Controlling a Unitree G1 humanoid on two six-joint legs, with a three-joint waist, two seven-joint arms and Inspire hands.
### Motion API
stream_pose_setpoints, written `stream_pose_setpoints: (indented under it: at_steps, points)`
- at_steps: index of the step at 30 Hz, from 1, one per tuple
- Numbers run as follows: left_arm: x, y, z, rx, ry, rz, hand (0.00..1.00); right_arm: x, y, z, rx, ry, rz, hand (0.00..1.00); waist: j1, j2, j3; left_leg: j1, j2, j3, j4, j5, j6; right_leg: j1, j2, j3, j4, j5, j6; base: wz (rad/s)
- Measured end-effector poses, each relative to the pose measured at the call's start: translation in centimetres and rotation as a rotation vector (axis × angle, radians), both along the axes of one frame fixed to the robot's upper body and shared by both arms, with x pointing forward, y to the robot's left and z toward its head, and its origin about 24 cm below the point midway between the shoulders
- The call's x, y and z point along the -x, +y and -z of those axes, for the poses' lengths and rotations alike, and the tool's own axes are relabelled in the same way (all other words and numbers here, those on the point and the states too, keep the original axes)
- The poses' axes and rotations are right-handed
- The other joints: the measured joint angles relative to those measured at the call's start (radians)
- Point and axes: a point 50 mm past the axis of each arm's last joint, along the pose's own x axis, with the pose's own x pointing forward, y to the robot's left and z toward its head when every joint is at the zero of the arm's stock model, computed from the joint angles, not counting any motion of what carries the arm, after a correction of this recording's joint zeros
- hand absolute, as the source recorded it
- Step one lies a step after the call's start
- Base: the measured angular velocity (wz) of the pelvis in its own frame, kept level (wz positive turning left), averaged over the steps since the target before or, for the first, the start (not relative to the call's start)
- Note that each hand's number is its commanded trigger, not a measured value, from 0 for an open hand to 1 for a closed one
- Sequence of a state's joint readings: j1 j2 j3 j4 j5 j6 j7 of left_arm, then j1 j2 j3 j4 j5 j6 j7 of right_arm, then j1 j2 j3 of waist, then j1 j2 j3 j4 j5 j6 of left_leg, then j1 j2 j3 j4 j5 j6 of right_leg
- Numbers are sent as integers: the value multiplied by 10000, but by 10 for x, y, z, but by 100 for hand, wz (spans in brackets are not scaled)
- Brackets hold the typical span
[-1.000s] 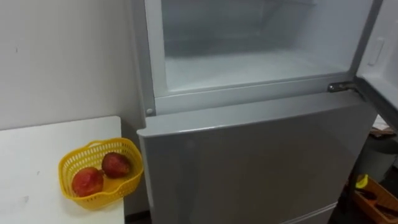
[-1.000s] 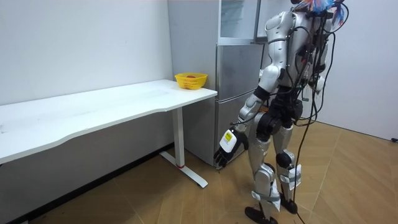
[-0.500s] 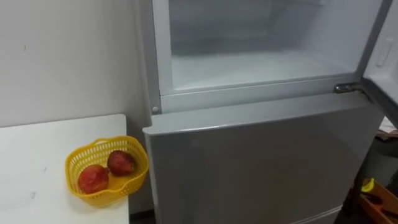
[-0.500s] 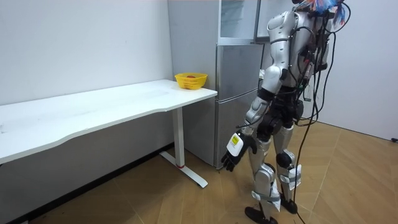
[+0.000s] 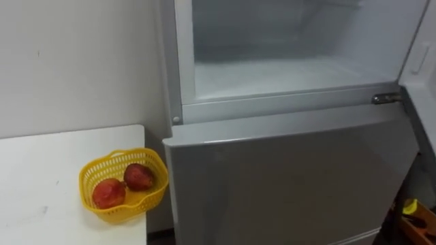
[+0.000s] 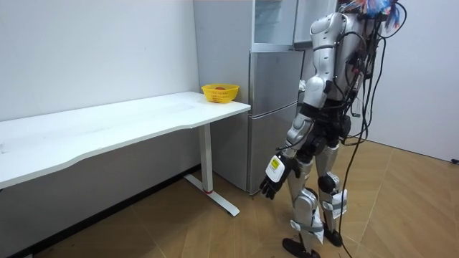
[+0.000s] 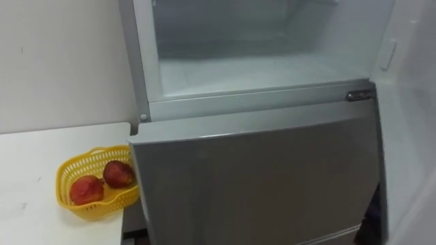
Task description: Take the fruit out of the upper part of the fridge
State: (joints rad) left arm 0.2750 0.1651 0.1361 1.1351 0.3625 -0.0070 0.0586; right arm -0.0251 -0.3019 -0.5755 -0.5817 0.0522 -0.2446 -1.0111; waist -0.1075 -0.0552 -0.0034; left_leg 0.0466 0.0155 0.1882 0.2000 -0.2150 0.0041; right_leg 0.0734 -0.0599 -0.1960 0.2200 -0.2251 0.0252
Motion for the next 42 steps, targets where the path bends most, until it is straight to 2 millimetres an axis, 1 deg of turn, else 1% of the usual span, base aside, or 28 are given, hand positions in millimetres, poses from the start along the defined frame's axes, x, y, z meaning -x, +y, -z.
stream_pose_setpoints:
  at_steps: [1,2,5,8,11,15,16,18,21,22,23,24,25,26,28,29,30,31,32,34,37,42]
  points:
    - [-1,-1,0,41,28,95,0,-2,6,-5,513,-141,-161,0,30,-23,-11,-6,0,-4,9,0,0,13,-1,-1,-21,1,-2,0]
    - [-2,-2,1,90,72,286,0,-5,11,-6,834,-38,-513,0,61,-40,1,-11,3,-5,13,0,0,14,0,-3,-29,4,-5,0]
    - [-3,-7,2,397,174,633,0,-16,22,-6,1524,710,-1472,0,167,-74,9,17,15,1,27,-2,0,93,8,11,-35,23,-21,0]
    - [-6,-7,2,569,145,689,0,-25,33,-5,2316,1395,-2193,0,296,0,27,9,32,11,27,-2,-1,82,23,17,-35,31,-31,0]
    - [-6,-8,3,678,191,731,0,-34,41,-2,2824,2099,-2979,0,356,71,24,13,47,6,37,3,-10,98,34,5,-35,32,-32,0]
    - [-3,-9,3,860,337,756,0,-48,45,7,3250,3407,-3734,0,371,145,35,9,52,8,43,6,-15,48,33,-10,-35,31,-32,0]
    - [-3,-9,3,891,385,745,0,-51,45,8,3420,3742,-3911,0,433,160,18,-15,56,7,40,7,-16,14,33,-37,-33,31,-32,0]
    - [-3,-10,3,1024,458,768,0,-55,46,10,3660,4225,-4199,0,467,149,16,-27,60,6,39,8,-18,-5,29,-86,-33,32,-32,0]
    - [-2,-12,4,1269,684,886,0,-72,48,29,3746,5569,-5038,0,510,40,27,21,67,10,75,8,-18,113,27,-85,-33,33,-34,0]
    - [-2,-12,4,1345,732,894,0,-79,48,40,3675,6368,-5430,0,521,1,34,15,69,7,116,7,-18,130,25,-81,-37,38,-40,0]
    - [-3,-12,4,1394,775,888,0,-85,48,50,3643,7156,-5820,0,566,-63,23,-5,70,2,167,6,-17,140,22,-83,-50,53,-57,0]
    - [-3,-12,4,1402,810,877,0,-88,49,55,3634,7504,-6024,0,585,-50,32,-10,72,-3,174,5,-16,151,22,-86,-70,64,-58,0]
    - [-3,-12,4,1420,871,858,0,-93,52,63,3677,8090,-6408,0,599,-39,38,-8,79,-4,183,5,-16,179,37,-78,-137,109,-70,0]
    - [-3,-12,4,1437,891,855,0,-95,52,67,3692,8309,-6481,0,594,-34,39,-6,79,-3,175,4,-15,187,44,-67,-177,124,-81,0]
    - [-2,-10,4,1380,1049,787,0,-100,51,81,3746,9344,-6559,0,603,-12,40,1,89,-4,106,4,-15,255,61,-62,-188,159,-87,0]
    - [-1,-10,4,1343,1136,736,0,-101,50,89,3667,9962,-6681,0,611,-52,3,11,91,-6,57,6,-17,261,63,-60,-187,160,-88,0]
    - [-1,-10,4,1331,1158,714,0,-101,50,94,3602,10262,-6776,0,613,-46,6,11,92,-6,62,6,-17,261,66,-53,-186,163,-93,0]
    - [-3,-9,3,1305,1155,701,0,-102,50,104,3508,10893,-7014,0,595,-111,-34,15,95,-6,68,9,-19,261,68,-52,-185,169,-103,0]
    - [-2,-9,3,1292,1163,671,0,-102,49,114,3321,11506,-7202,0,606,-113,-35,13,92,-4,73,13,-17,259,68,-48,-184,173,-109,0]
    - [-4,-9,3,1276,1112,663,0,-101,48,124,3070,12249,-7500,0,619,-98,-37,0,85,0,70,18,-11,234,67,-19,-183,174,-110,0]
    - [-5,-8,2,1240,1132,645,0,-101,52,130,3242,12868,-7754,0,616,-91,-42,1,83,4,64,22,-16,208,74,-13,-186,174,-110,0]
    - [-5,-9,2,1237,1128,665,0,-101,54,128,3500,12967,-7784,0,639,-119,-46,26,83,30,65,31,-23,152,77,21,-185,175,-109,-3]
